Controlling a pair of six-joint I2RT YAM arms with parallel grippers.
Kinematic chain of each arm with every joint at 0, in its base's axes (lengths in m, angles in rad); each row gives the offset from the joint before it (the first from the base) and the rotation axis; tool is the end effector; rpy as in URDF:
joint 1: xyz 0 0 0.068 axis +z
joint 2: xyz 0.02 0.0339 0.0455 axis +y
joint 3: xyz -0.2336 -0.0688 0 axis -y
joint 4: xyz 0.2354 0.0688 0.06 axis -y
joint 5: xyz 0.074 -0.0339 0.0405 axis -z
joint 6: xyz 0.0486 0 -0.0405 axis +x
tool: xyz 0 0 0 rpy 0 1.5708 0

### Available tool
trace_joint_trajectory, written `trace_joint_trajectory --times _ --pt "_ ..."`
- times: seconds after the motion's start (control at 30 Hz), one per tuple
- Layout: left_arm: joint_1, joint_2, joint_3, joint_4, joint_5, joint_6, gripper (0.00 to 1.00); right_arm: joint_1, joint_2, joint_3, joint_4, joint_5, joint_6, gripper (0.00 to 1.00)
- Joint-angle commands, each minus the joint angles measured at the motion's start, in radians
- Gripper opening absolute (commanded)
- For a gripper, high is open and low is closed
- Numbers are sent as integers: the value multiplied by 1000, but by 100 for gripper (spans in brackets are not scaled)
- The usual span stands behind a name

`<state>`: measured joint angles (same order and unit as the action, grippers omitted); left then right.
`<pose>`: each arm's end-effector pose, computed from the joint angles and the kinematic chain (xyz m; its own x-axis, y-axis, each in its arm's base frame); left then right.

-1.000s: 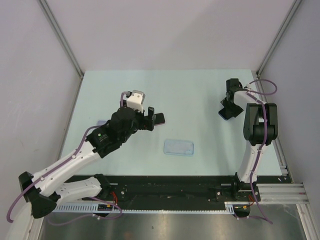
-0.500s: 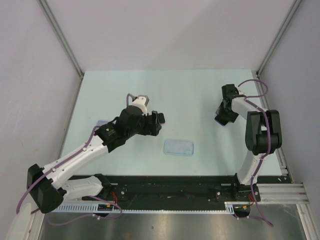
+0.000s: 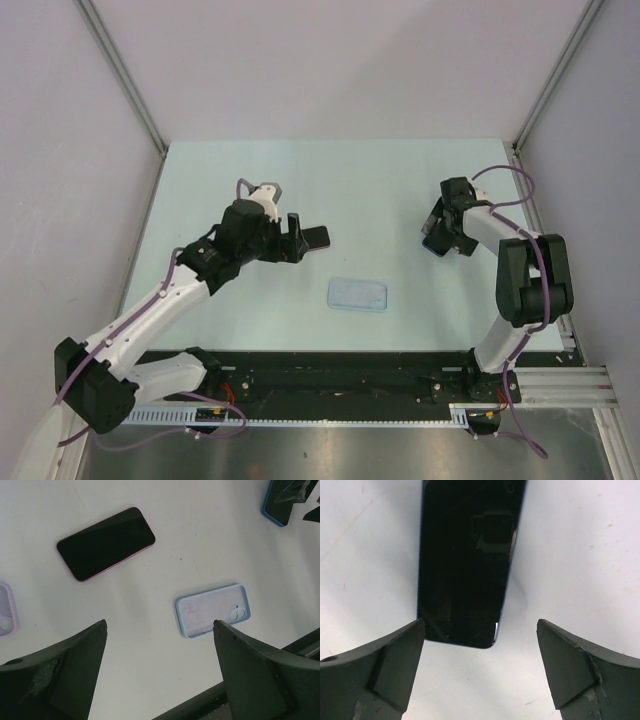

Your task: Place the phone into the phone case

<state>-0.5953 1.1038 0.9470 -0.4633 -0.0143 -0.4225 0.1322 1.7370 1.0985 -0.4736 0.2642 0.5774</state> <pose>0.2128 -0.1432 0.2733 -0.6648 -0.0449 -0.7457 0.3053 0.8947 -0.3261 0.3357 0.0318 0.1433 -0.7516 0.4316 -0.4988 0.4746 0.8790 0.0455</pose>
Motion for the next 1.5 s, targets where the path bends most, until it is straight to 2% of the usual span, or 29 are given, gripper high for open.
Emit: trace_joint_trajectory --times 0.0,0.13,0.37,0.8,1.17,1.47 --pt "6 -58 46 -31 -65 96 93 -22 -47 27 12 46 81 100" --pt "5 -99 -34 26 -53 93 93 -22 -16 76 -22 95 124 100" --pt "5 -96 -28 15 -23 88 93 -28 91 159 -45 136 186 95" --pt "5 -127 -34 23 -13 87 93 -19 217 241 -51 161 188 97" --pt "6 -130 -36 22 -16 85 93 -23 252 256 -59 152 190 95" --pt "6 -133 -37 23 -21 85 93 -25 262 261 -86 148 176 86"
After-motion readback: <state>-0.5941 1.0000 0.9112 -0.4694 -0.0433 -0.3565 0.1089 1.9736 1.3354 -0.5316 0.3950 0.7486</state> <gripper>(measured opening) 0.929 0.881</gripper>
